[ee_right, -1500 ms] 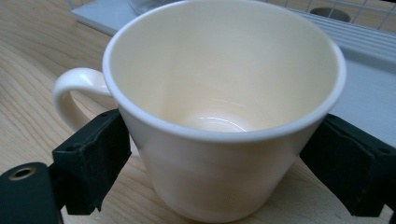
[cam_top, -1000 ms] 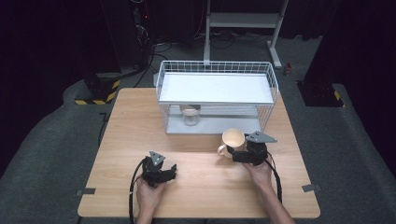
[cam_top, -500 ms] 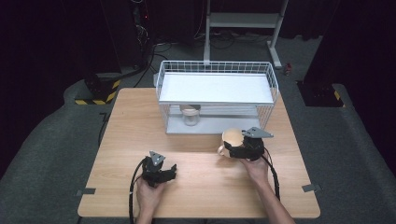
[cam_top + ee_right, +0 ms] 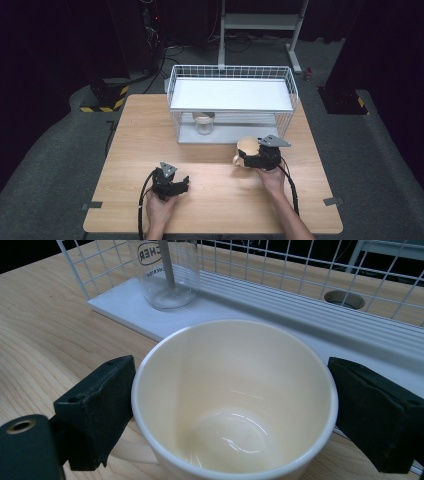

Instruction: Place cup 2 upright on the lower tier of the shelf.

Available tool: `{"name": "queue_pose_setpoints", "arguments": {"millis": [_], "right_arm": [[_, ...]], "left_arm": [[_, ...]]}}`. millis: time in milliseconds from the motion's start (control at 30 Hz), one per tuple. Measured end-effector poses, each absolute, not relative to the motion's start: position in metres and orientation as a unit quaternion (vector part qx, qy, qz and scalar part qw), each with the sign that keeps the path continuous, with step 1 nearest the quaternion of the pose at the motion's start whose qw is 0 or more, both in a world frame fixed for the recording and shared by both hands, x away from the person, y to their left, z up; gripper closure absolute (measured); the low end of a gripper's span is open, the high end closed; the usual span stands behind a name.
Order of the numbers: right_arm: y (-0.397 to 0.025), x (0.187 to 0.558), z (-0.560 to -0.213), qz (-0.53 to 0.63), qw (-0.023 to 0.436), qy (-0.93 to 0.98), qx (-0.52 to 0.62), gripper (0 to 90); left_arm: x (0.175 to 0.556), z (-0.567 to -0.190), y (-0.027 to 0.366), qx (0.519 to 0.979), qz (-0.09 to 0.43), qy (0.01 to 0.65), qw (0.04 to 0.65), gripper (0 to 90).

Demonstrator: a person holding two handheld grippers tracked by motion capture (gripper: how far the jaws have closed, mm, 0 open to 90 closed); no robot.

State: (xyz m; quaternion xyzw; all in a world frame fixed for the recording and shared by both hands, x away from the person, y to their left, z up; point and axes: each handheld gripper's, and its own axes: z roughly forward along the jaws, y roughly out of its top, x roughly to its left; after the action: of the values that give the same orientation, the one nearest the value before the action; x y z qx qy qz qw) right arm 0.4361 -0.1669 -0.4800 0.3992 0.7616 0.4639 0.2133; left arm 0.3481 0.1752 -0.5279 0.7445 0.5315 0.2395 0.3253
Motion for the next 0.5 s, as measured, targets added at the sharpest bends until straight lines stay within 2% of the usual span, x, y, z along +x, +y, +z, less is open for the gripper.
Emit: {"name": "queue_pose_setpoints", "arguments": {"millis": [500], "right_arm": [[-0.1657, 0.436, -0.4791, 0.456, 0.222, 0.768, 0.391, 9.4]], "left_arm": [[0.3481, -0.5278, 0.1753, 0.745, 0.239, 0.531, 0.325, 20.5]]}}
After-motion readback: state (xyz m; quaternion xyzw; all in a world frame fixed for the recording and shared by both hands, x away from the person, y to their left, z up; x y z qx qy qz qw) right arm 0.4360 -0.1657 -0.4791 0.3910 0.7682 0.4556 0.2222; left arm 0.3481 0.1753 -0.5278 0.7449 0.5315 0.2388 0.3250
